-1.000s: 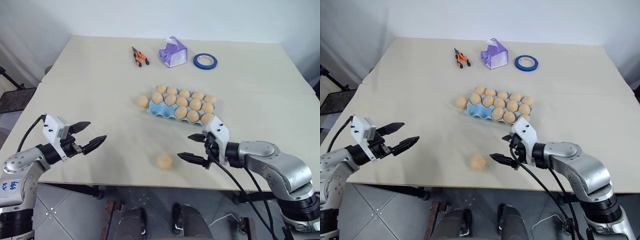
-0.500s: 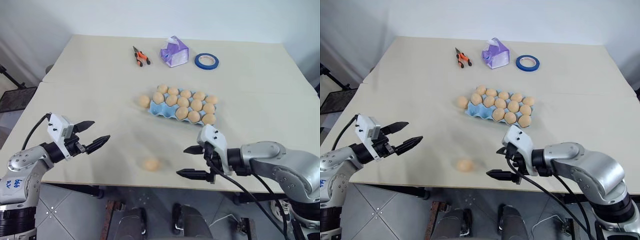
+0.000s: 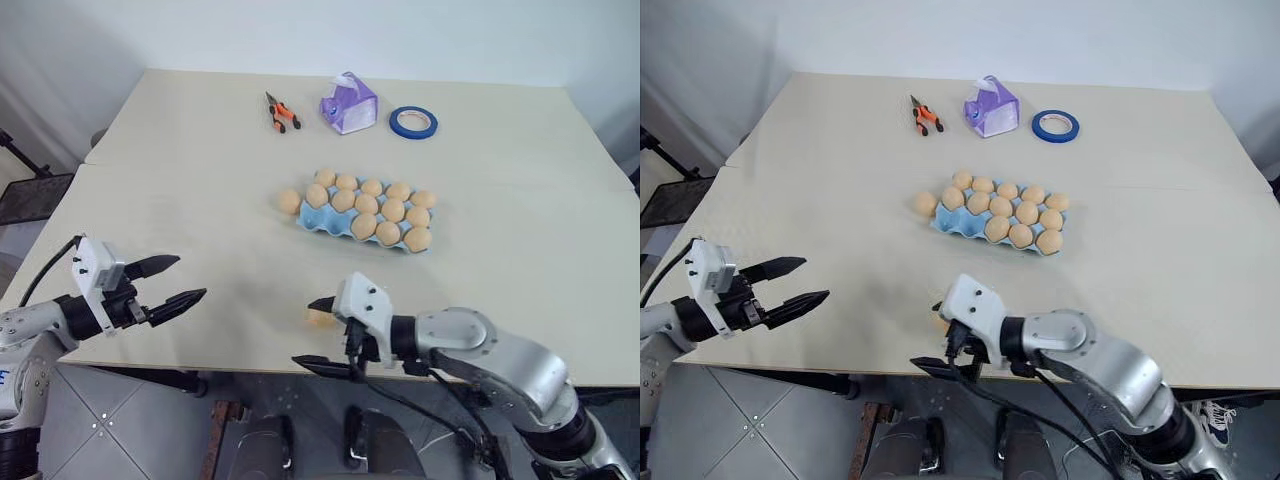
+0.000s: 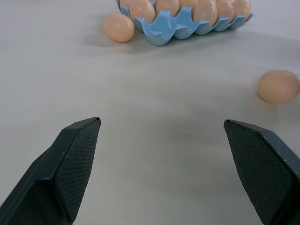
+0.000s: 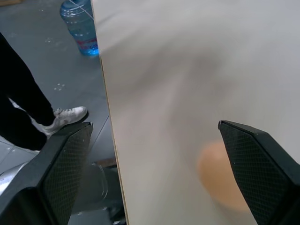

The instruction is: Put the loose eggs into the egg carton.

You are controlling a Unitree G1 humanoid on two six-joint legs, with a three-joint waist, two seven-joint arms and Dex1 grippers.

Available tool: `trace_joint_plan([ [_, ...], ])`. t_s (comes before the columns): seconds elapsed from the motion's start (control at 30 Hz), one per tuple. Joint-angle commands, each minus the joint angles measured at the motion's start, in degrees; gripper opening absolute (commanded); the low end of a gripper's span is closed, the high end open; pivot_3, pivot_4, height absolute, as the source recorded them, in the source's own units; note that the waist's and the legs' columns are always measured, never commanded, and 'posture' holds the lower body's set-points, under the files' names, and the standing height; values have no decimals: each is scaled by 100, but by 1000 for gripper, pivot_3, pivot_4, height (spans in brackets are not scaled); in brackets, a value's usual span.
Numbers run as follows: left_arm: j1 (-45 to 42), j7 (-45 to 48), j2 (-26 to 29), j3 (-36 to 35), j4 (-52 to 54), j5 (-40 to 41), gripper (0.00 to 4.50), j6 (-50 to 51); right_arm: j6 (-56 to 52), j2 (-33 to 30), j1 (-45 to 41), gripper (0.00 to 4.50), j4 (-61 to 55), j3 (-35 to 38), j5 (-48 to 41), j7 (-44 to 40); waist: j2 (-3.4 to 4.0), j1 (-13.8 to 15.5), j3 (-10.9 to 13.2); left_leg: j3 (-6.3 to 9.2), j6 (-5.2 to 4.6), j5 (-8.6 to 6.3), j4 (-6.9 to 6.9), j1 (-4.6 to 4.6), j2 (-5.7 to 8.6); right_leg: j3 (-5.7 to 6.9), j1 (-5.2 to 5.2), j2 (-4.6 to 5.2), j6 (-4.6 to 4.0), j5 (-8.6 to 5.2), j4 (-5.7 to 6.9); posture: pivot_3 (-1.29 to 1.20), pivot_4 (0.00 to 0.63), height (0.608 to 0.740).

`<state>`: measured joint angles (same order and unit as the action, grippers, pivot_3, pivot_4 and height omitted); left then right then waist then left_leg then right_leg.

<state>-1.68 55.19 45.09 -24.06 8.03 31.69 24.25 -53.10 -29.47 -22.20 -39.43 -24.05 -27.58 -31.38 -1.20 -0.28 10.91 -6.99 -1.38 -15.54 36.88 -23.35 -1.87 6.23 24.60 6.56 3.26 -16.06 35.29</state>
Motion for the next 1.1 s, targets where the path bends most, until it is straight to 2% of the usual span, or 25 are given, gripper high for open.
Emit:
trace_joint_plan([
  [0.03, -36, 50, 29, -105, 63, 110, 4500, -85, 547, 131, -58, 4479, 290, -118, 514, 146, 0, -1, 0, 0, 0, 0, 0, 0, 0, 0, 0, 0, 0, 0, 0, 0, 150, 740],
  [0.17, -75, 4, -23, -45, 86, 93, 4500, -96, 1013, 137, -49, 4479, 761, -203, 991, 99, 0, 0, 0, 0, 2, 0, -5, -2, 0, 3, 3, 0, 1, 0, 0, 0, 150, 740],
  [0.33, -152, -67, -81, -1, 74, 69, 4500, -121, 1021, 163, 28, 4479, 952, -321, 991, -203, 0, -13, 0, -2, 2, 0, -7, -1, 0, 5, 4, 0, 1, 1, 1, 0, 150, 740],
  [0.5, -231, -183, -193, 31, 78, 20, 4500, -174, 1071, 597, -63, 4479, 1275, -619, 1064, -291, 0, -28, 0, -1, 3, 1, -6, 1, -1, 7, 3, -1, 2, 1, 8, 0, 150, 740],
  [0.73, -188, -301, -226, 4, 88, -26, 4500, -236, 1544, 1158, -446, 4479, 2304, -668, 1519, -232, -1, -115, 0, -1, 3, 2, 5, 1, 0, 5, 0, 0, 3, 2, 15, 0, 150, 740],
  [0.77, -170, -319, -232, -7, 100, -25, 4500, -243, 1594, 1189, -482, 4117, 2421, -655, 1576, -236, -1, -118, 0, 1, 3, 2, 4, 1, 0, 6, 0, 0, 3, 2, 16, 0, 150, 740],
  [0.8, -158, -329, -236, -13, 108, -23, 4500, -248, 1625, 1215, -502, 3966, 2497, -639, 1616, -240, -1, -125, 0, 1, 3, 2, 2, 1, 0, 7, 1, 0, 3, 2, 16, 0, 150, 740],
  [1.0, -147, -445, -298, -38, 42, -73, 4500, -394, 1669, 1060, -334, 1855, 2364, -586, 1686, -422, -1, -146, 0, -1, 8, 0, -2, 1, -1, 10, 4, 0, 4, 2, 18, 0, 150, 740],
  [1.1, -186, -489, -328, -2, -5, -102, 4500, -467, 1640, 1059, -294, 1593, 2304, -489, 1699, -392, 0, -139, 0, -1, 8, 1, -1, 2, -1, 10, 3, 0, 4, 2, 19, 0, 150, 740],
])
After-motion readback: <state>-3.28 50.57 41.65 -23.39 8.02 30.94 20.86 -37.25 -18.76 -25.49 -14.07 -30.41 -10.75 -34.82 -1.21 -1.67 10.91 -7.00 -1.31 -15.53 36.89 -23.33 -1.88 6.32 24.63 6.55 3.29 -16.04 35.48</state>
